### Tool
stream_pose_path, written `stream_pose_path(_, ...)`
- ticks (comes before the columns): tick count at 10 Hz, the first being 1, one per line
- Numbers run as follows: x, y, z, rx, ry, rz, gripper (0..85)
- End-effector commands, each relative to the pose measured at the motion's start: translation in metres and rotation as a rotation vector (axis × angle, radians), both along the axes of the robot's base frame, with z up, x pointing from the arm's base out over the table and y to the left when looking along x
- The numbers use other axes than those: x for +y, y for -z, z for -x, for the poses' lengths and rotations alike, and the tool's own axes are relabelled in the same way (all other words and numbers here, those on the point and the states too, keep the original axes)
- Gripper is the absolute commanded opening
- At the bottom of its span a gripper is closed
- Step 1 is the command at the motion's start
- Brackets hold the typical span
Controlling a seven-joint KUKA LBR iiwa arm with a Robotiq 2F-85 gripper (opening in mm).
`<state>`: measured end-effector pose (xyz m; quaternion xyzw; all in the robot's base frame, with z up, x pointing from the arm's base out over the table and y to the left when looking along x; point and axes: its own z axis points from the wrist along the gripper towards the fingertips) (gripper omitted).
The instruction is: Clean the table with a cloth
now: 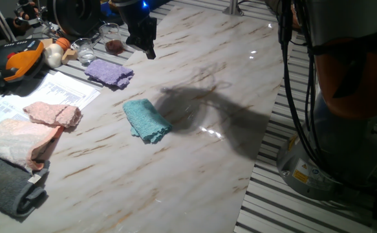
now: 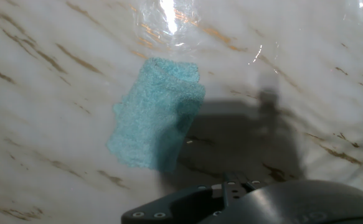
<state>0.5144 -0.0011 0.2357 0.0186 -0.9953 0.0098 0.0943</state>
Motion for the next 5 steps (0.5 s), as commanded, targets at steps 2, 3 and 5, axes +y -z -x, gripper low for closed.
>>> stream_pose_path(2,-0.0001,-0.0001,-0.0001,0.002,-0.008,0.000,0.0)
stream_pose_path(3,-0.0003,-0.0001,-0.0001,0.000,-0.005,-0.002,0.0)
stream_pose_path(5,-0.0004,-0.0002,-0.0002,-0.003,-0.015,-0.004,0.0)
